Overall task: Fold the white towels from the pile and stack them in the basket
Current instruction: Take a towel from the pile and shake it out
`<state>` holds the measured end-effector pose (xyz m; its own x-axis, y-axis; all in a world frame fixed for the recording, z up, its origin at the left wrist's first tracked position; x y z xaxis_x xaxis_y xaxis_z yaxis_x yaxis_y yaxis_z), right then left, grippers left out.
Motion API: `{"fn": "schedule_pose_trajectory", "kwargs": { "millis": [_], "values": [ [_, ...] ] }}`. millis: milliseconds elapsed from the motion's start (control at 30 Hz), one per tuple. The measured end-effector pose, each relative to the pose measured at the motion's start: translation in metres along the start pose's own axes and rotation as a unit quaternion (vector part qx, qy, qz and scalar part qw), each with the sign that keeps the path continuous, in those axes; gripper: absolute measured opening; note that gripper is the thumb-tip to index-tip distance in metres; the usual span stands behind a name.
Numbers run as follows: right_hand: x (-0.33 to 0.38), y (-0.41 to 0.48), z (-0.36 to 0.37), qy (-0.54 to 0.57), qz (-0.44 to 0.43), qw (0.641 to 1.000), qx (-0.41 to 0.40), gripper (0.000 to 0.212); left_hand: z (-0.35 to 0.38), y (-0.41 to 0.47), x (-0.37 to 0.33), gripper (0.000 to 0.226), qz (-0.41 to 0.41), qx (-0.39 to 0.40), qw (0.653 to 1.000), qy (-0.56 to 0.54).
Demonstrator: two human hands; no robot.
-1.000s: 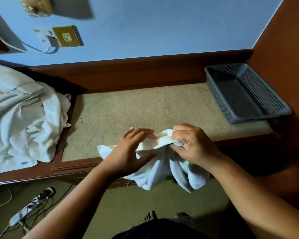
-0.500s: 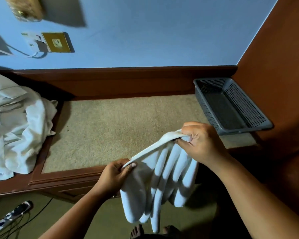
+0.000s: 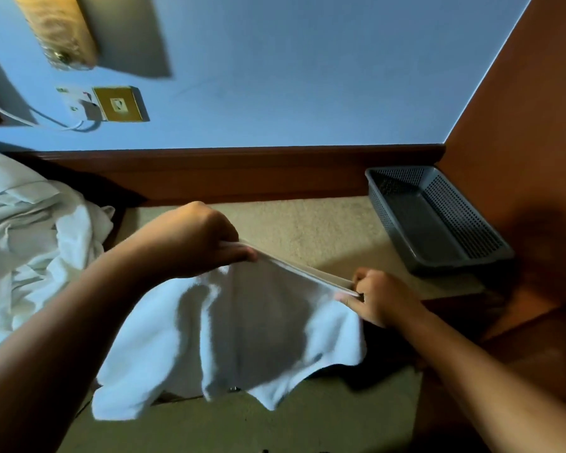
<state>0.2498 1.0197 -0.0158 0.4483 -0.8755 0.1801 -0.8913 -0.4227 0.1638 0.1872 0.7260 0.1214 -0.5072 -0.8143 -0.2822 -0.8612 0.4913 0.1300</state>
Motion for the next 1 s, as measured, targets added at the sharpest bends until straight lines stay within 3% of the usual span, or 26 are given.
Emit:
{"fn": "schedule_pose_trajectory", "kwargs": {
  "millis": [133,333,433,567,633,733,833,900,1000],
  "values": [
    [-0.003,0.002,0.008,-0.058,0.041,0.996,0.05,0.058,-0.011,-0.002,0.009,0.081,0.001,0.01,0.999,0.036],
    [-0.007,0.017,0.031,-0.078,0.139,0.975,0.157,0.056,-0.024,0.002,-0.009,0.048,-0.022,0.037,0.997,0.058],
    [0.002,0.014,0.045,-0.124,0.16,0.936,0.289,0.07,-0.025,0.002,-0.014,0.026,-0.016,0.041,0.998,0.053],
    [0.012,0.006,0.064,-0.134,0.212,0.882,0.4,0.083,-0.019,-0.002,-0.021,0.025,-0.005,0.052,0.997,0.056],
    [0.028,0.012,0.068,-0.119,0.19,0.903,0.367,0.086,-0.016,-0.004,-0.024,0.025,-0.001,0.066,0.996,0.061],
    [0.07,0.024,0.062,0.043,0.15,0.967,0.2,0.103,-0.008,-0.006,-0.03,0.024,0.007,0.086,0.994,0.064],
    [0.114,0.035,0.046,0.186,0.1,0.975,0.076,0.114,-0.002,-0.008,-0.036,0.022,0.016,0.088,0.994,0.062],
    [0.133,0.042,0.035,0.225,0.074,0.972,0.003,0.108,0.001,-0.009,-0.04,0.021,0.025,0.091,0.994,0.062],
    [0.148,0.048,0.017,0.185,0.01,0.974,-0.134,0.072,0.004,-0.012,-0.043,0.023,0.029,0.1,0.993,0.056]
  ]
}}
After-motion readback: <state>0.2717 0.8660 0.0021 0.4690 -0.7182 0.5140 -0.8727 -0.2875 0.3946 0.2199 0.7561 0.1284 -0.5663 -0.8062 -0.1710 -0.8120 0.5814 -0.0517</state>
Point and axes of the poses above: each hand's wrist, its own y-axis towards the middle knuckle, its own z-axis out of the palm, x = y × z, the point moved 7 cm from there along y, towards the middle knuckle, and after that the axes turned 14 degrees about -z, right-handed, at the moved point
